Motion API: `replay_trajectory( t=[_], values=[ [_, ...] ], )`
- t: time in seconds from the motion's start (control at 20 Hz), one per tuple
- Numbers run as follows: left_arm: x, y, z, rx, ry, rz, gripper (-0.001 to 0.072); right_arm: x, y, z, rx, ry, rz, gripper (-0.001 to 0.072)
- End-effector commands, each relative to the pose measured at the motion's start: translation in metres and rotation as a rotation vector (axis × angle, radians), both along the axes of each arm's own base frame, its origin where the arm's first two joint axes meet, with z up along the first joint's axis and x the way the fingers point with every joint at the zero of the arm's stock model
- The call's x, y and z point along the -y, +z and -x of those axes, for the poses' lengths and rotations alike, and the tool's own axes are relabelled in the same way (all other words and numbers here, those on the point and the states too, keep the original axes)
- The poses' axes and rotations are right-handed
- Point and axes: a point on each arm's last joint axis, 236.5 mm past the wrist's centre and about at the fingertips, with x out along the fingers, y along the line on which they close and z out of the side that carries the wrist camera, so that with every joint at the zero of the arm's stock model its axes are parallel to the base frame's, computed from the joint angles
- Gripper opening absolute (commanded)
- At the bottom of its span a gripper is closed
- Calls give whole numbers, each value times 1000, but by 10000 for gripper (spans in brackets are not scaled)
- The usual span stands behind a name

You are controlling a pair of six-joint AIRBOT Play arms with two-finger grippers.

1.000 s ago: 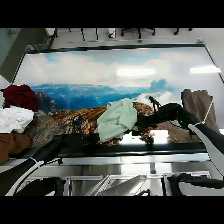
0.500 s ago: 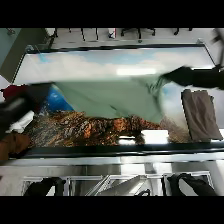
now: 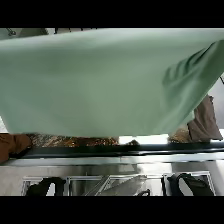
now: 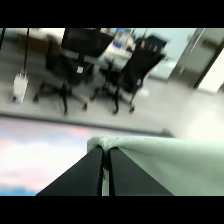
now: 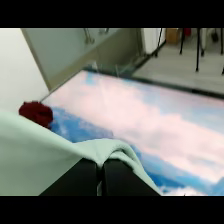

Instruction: Fold the shirts.

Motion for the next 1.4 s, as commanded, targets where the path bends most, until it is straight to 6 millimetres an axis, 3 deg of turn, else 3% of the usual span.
replay_trajectory(
  t=[0.0, 0.1, 0.15, 0.3, 0.4, 0.5, 0.6, 0.65, 0.7, 0.75, 0.8, 0.85, 1.0, 1.1, 1.2, 1.25, 1.3, 1.35],
  values=[
    [17, -78, -32, -250, -100, -57, 11, -5, -63, -18, -212, 61, -4, 20],
    [43, -145, -56, -418, -197, -70, 12, -15, -132, -39, -391, 108, -34, 20],
    [57, -183, -65, -504, -240, -86, 12, -21, -176, -50, -494, 120, -55, 20],
    [90, -315, -88, -756, -295, -186, 12, -29, -323, -77, -768, 46, -112, 22],
    [105, -393, -94, -897, -305, -222, 12, -20, -421, -84, -939, -66, -127, 26],
    [109, -446, -106, -1000, -286, -233, 12, -13, -479, -86, -1064, -112, -116, 26],
    [109, -469, -123, -1067, -274, -233, 12, -13, -498, -96, -1119, -116, -113, 26],
    [108, -469, -133, -1081, -270, -228, 12, -14, -498, -105, -1118, -111, -112, 29],
    [106, -466, -142, -1101, -273, -223, 13, -13, -490, -114, -1103, -102, -113, 105],
    [103, -459, -146, -1129, -285, -224, 101, -11, -479, -120, -1088, -89, -115, 315],
    [97, -451, -147, -1157, -296, -223, 476, -7, -463, -124, -1072, -60, -107, 443],
    [89, -440, -147, -1188, -303, -217, 695, 2, -449, -125, -1063, -45, -97, 440],
    [56, -408, -140, -1220, -296, -205, 697, 42, -416, -113, -1042, -69, -111, 441],
    [39, -398, -120, -1212, -280, -199, 697, 68, -415, -87, -1054, -117, -80, 441],
    [28, -406, -83, -1232, -260, -183, 697, 80, -429, -57, -1085, -175, -80, 464],
    [28, -417, -59, -1249, -258, -175, 697, 80, -441, -42, -1107, -200, -98, 574],
    [34, -430, -36, -1268, -270, -156, 697, 78, -454, -32, -1124, -219, -107, 628],
    [46, -444, -12, -1283, -290, -108, 697, 78, -468, -25, -1143, -238, -115, 624]
  ],
)
